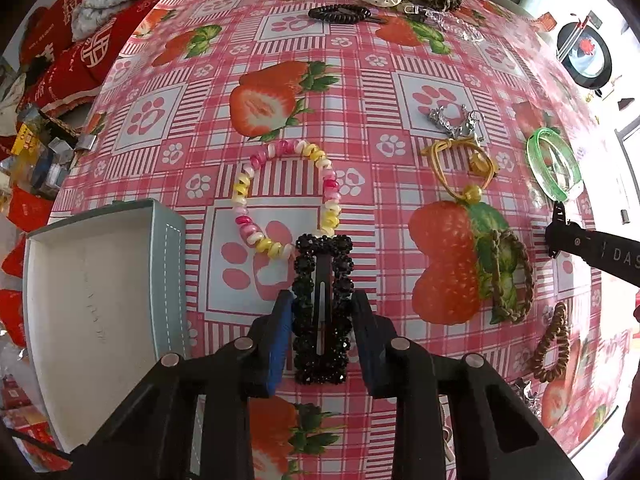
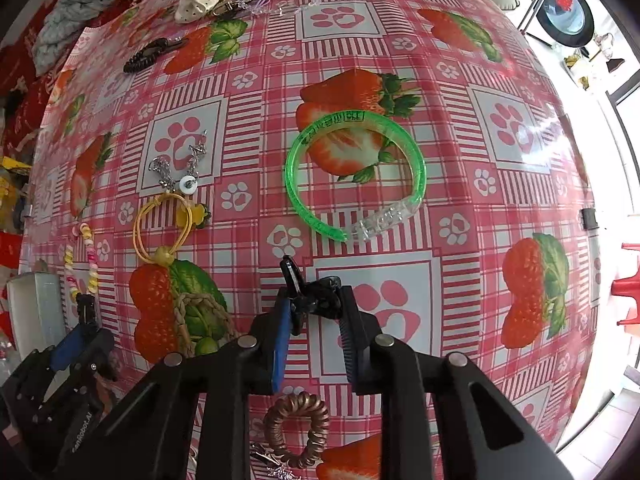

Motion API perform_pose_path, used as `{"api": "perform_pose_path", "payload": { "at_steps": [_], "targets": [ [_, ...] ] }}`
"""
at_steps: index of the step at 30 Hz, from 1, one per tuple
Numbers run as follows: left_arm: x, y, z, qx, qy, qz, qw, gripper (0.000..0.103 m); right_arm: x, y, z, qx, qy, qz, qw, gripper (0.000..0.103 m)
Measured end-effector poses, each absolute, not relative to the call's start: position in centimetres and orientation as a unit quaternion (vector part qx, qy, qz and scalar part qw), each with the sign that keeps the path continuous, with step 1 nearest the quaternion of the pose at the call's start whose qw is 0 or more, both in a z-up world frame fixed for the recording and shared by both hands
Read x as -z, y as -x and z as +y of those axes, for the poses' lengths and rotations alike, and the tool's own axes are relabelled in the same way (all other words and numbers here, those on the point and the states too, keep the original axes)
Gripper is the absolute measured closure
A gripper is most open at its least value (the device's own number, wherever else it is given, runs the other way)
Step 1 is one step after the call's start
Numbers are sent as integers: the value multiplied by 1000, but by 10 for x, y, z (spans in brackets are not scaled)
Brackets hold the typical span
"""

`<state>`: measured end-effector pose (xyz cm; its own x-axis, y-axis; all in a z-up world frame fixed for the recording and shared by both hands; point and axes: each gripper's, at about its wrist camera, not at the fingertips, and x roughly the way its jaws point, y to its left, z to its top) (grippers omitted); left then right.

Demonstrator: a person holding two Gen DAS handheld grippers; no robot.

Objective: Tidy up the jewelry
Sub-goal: 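Carry the rhinestone clip in the left tool while the right tool carries the claw clip to the white tray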

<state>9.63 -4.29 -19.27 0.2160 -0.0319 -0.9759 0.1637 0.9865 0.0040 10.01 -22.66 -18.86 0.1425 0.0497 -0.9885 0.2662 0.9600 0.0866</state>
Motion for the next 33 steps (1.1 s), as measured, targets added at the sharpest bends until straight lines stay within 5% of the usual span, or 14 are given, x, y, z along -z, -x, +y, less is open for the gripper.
{"api": "perform_pose_path", "payload": {
  "at_steps": [13, 33],
  "targets": [
    [155, -81, -21, 81, -14, 604, 793, 67, 155, -84, -250, 28, -163, 641, 749, 78],
    [103, -60, 112, -13, 52, 569, 821, 67, 95, -103, -87, -147, -130, 621, 759, 78]
  ]
}}
